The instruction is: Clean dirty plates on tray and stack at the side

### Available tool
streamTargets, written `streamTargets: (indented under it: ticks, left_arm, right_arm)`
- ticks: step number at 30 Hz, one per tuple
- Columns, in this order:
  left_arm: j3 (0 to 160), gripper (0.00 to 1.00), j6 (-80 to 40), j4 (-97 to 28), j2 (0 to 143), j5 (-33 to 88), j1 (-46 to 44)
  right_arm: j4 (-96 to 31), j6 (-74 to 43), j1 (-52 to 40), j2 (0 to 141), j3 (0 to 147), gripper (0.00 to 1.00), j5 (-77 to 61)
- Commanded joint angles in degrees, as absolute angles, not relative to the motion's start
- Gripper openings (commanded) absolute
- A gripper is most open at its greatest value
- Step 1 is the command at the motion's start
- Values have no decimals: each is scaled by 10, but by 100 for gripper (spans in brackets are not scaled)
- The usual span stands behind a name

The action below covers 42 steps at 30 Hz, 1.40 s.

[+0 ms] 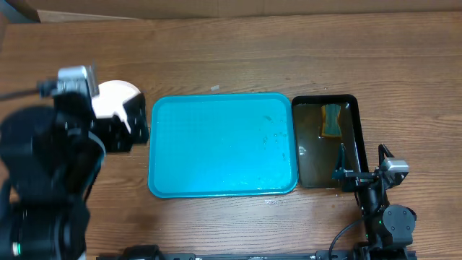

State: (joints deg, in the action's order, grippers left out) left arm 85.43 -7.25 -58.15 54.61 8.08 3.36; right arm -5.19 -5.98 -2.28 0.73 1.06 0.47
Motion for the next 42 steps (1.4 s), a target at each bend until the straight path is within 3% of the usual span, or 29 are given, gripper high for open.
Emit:
streamTargets:
  ticks: [1,13,25,30,35,42]
  left_arm:
    - [780,100,-62,-598,475,70,34]
    - [505,100,-117,-513,255,56,33]
    - [188,100,-150,17,61,68,33]
    - [108,100,-150,171,15,32,33]
    - [59,100,-150,215,2,8,33]
    - [24,100,-150,147,2,-3,33]
  right_arm:
    - [-48,-60,-21,2,5,100,14]
    - [-48,-60,-21,2,5,100,14]
    - [-48,-60,-21,2,5,100,14]
    - [-48,-60,-21,2,5,100,14]
    - [-48,-60,-21,2,5,100,14]
    - [-48,-60,-21,2,5,100,14]
